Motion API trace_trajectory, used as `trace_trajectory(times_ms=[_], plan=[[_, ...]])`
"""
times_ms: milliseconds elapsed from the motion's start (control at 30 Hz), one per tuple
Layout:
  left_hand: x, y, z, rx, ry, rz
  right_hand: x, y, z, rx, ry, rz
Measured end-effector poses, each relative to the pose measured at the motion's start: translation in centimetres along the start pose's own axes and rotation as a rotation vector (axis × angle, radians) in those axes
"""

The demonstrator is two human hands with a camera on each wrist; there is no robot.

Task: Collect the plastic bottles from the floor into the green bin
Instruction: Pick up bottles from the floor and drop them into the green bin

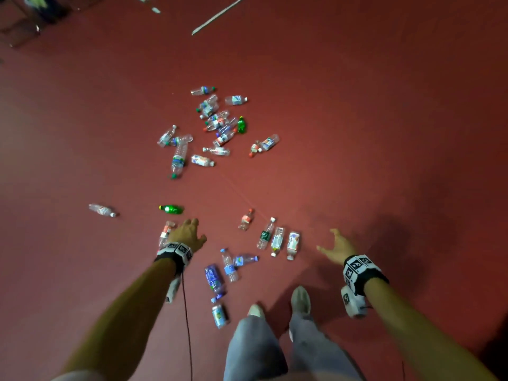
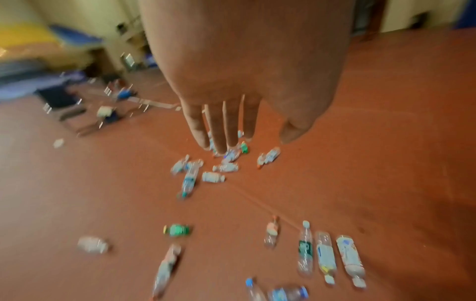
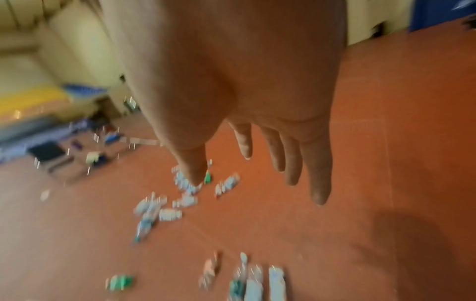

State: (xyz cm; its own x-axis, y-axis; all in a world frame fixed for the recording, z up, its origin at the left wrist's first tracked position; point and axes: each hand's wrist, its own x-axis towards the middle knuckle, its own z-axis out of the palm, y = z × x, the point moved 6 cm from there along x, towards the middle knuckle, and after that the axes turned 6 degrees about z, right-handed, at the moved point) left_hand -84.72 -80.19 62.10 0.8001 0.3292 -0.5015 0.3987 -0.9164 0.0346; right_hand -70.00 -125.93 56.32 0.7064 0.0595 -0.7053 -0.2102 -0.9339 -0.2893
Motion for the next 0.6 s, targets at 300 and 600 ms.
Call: trace_trajectory(times_ms=[300, 600], plan=[[7.0, 0.4, 23.1, -0.066, -0.276, -0.051, 14.7, 4.8, 11.9, -0.418, -0.263, -0.038], [22.8, -0.7, 51.6, -0.102, -0.335, 0.092, 38.4, 7.8, 28.0, -0.803, -0.23, -0.255]])
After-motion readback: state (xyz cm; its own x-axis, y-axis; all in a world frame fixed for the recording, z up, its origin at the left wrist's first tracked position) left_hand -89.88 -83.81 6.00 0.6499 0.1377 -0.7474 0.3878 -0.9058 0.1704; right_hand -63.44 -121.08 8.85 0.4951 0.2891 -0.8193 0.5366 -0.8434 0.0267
